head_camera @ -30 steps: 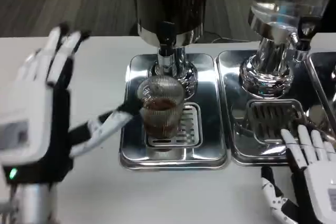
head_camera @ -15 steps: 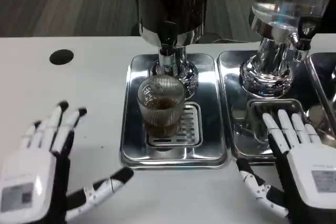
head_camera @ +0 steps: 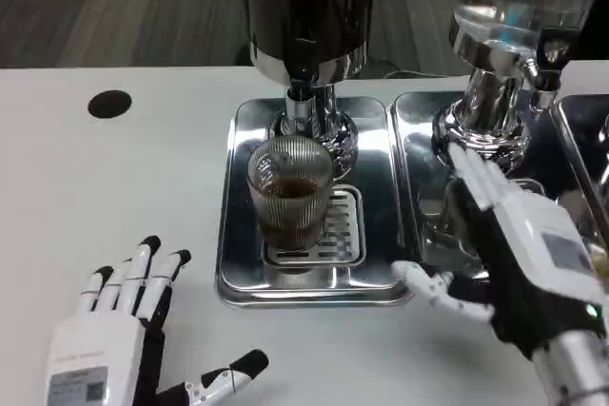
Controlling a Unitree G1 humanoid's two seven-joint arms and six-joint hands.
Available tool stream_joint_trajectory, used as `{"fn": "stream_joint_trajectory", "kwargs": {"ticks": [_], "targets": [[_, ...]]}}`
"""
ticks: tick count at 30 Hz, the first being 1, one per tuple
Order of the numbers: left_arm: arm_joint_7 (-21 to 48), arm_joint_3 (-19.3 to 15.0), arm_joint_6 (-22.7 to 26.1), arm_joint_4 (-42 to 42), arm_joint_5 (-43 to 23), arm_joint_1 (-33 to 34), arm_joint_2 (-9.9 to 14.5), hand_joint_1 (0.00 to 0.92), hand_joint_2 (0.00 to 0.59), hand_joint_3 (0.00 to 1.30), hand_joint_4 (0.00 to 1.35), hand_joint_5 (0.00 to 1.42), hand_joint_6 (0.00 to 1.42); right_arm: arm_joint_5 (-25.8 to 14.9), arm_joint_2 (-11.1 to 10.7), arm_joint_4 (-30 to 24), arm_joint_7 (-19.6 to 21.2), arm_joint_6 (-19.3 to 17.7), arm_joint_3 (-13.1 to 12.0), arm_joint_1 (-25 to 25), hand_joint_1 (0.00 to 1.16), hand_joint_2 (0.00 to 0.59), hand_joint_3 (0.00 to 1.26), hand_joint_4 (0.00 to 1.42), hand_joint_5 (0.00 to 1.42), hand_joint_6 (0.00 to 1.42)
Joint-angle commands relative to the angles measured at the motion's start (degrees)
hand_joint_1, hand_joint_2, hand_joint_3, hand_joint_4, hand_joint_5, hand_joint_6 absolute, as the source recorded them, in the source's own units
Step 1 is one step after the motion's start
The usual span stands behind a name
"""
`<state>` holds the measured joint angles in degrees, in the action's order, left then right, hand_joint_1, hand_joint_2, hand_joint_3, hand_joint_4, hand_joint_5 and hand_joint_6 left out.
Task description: Grasp the cup under the faucet to collect the drink, then remove the cup.
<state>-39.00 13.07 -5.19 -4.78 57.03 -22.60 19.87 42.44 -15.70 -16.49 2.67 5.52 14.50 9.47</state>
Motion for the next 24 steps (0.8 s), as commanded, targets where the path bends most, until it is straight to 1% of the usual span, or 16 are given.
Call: {"fn": "stream_joint_trajectory", "kwargs": {"ticks": [1,3,5,6,8,10,14,17,24], "targets": [[-1.5,1.1,2.0,-0.1,0.7,-0.8,0.1,0.0,0.056,0.23,0.0,0.15,0.13,-3.0,1.9,2.2,-7.5,4.1,1.2,-7.5,0.44,0.19,0.0,0.0,0.0,0.0],[-2.0,1.3,2.2,0.2,0.5,-1.3,0.4,0.0,0.059,0.25,0.0,0.15,0.13,-3.9,2.9,4.5,-8.8,5.3,1.6,-10.5,0.44,0.189,0.0,0.0,0.0,0.0],[-2.4,1.2,2.0,0.7,0.0,-2.1,0.7,0.0,0.066,0.26,0.0,0.15,0.13,-5.0,3.8,7.0,-9.3,5.9,1.8,-13.0,0.44,0.184,0.0,0.0,0.0,0.0],[-2.6,1.0,2.0,1.0,-0.3,-2.5,0.8,0.0,0.067,0.28,0.0,0.15,0.13,-5.4,4.0,7.9,-9.4,5.9,1.9,-13.7,0.44,0.172,0.0,0.0,0.0,0.0],[-3.1,0.8,1.8,1.2,-0.7,-3.0,1.0,0.0,0.068,0.29,0.0,0.16,0.13,-6.1,4.5,9.4,-9.5,6.2,2.0,-14.9,0.44,0.169,0.0,0.0,0.0,0.0],[-3.3,0.6,1.5,1.3,-1.1,-3.4,1.1,0.0,0.074,0.3,0.0,0.16,0.13,-6.9,4.8,10.6,-9.6,6.3,2.0,-15.9,0.45,0.168,0.0,0.0,0.0,0.0],[-3.5,0.5,1.5,1.6,-1.3,-3.9,1.3,0.0,0.075,0.32,0.0,0.17,0.13,-8.5,5.0,13.2,-11.2,6.9,2.5,-18.7,0.42,0.143,0.0,0.0,0.0,0.0],[-3.4,0.2,1.3,1.9,-1.7,-4.2,1.3,0.0,0.083,0.35,0.0,0.17,0.13,-9.1,5.2,16.2,-12.4,7.4,3.4,-21.4,0.39,0.143,0.0,0.0,0.0,0.0],[-4.4,-0.3,-0.3,1.1,-3.8,-5.3,1.6,0.0,0.107,0.36,0.0,0.17,0.13,-10.8,6.6,19.7,-11.3,7.0,3.8,-23.7,0.39,0.138,0.0,0.0,0.0,0.0]]}}
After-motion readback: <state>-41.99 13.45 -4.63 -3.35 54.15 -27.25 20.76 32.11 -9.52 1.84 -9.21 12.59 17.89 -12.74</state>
